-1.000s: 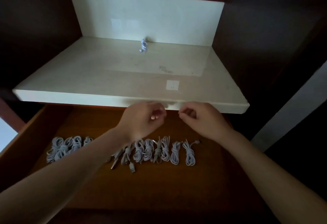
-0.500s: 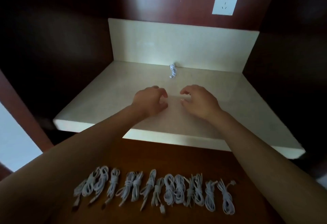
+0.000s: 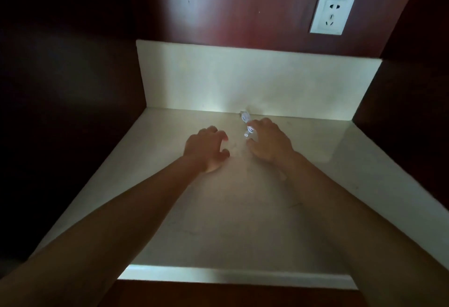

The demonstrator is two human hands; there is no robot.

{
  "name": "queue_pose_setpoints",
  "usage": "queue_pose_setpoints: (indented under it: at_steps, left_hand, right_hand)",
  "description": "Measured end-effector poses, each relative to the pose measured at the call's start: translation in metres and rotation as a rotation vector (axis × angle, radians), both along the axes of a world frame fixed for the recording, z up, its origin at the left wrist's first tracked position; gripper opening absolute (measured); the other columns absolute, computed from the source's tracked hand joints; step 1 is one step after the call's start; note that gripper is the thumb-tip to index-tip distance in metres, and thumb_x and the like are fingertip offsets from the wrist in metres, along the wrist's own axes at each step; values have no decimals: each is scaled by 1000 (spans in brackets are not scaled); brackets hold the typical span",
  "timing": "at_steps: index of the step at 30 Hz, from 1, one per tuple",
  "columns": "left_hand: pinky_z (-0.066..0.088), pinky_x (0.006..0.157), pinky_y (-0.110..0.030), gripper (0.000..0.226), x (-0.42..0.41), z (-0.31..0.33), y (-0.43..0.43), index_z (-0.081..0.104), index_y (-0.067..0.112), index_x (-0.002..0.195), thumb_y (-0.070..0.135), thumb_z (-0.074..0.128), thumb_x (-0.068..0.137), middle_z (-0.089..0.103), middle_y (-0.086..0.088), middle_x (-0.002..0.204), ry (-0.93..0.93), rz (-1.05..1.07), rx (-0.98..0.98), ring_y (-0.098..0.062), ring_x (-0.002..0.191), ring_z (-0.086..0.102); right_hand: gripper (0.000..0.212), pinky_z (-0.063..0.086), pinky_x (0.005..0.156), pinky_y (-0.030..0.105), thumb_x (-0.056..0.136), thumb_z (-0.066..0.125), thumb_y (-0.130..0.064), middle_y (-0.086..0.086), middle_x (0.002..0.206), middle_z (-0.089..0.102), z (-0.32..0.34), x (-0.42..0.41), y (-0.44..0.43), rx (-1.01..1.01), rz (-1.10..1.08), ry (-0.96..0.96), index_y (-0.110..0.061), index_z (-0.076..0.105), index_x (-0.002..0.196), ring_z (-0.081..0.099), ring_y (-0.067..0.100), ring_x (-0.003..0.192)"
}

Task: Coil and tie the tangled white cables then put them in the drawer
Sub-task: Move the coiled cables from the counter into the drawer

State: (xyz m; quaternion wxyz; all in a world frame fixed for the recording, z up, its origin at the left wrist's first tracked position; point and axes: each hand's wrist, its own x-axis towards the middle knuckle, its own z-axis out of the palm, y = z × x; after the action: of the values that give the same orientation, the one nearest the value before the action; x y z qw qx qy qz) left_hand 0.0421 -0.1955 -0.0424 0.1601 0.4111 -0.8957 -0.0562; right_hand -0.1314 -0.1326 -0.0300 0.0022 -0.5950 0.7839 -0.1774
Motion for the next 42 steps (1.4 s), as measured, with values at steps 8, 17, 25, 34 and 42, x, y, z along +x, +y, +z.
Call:
queue_pose_setpoints:
  at_steps: [8, 17, 25, 34, 42]
  left_hand:
    - [41, 84, -33, 27, 4, -26, -12, 67, 26, 112, 34, 50, 93, 62, 0, 116, 165, -33, -121, -23, 107, 55]
    - [43, 88, -34, 34, 5, -27, -7, 61, 23, 121, 30, 52, 89, 62, 0, 118, 220, -22, -117, -22, 109, 56]
    - [44, 90, -37, 55, 11, -19, 16, 48, 21, 140, 30, 62, 88, 54, -8, 129, 214, -96, -124, -29, 112, 56]
    - [42, 80, -35, 20, -12, -7, 134, 62, 20, 111, 23, 54, 93, 60, 3, 91, 253, -346, 102, -24, 99, 54]
    - [36, 60, -28, 14, -26, -3, 243, 55, 24, 112, 28, 52, 99, 56, 12, 81, 215, -491, 242, -9, 72, 52]
  right_hand:
    - [54, 29, 111, 45, 97, 45, -41, 13, 149, 34, -12, -3, -44, 86, -84, -57, -31, 33, 149, 28, 32, 141]
    - [22, 45, 90, 34, 88, 54, -19, 3, 114, 65, -11, 2, -37, -62, -122, -66, -30, 67, 100, 54, 27, 114]
    - [20, 46, 73, 26, 81, 60, -17, -10, 97, 69, -8, 12, 43, -145, -65, -248, -36, 66, 75, 62, 13, 90]
    - [32, 54, 78, 32, 80, 70, -12, -12, 86, 72, 7, 1, 193, -167, 99, -322, -42, 69, 71, 66, 8, 83]
    - [25, 55, 71, 34, 84, 70, -10, -6, 89, 70, 3, -16, 319, -142, 125, -453, -35, 72, 81, 66, 11, 79]
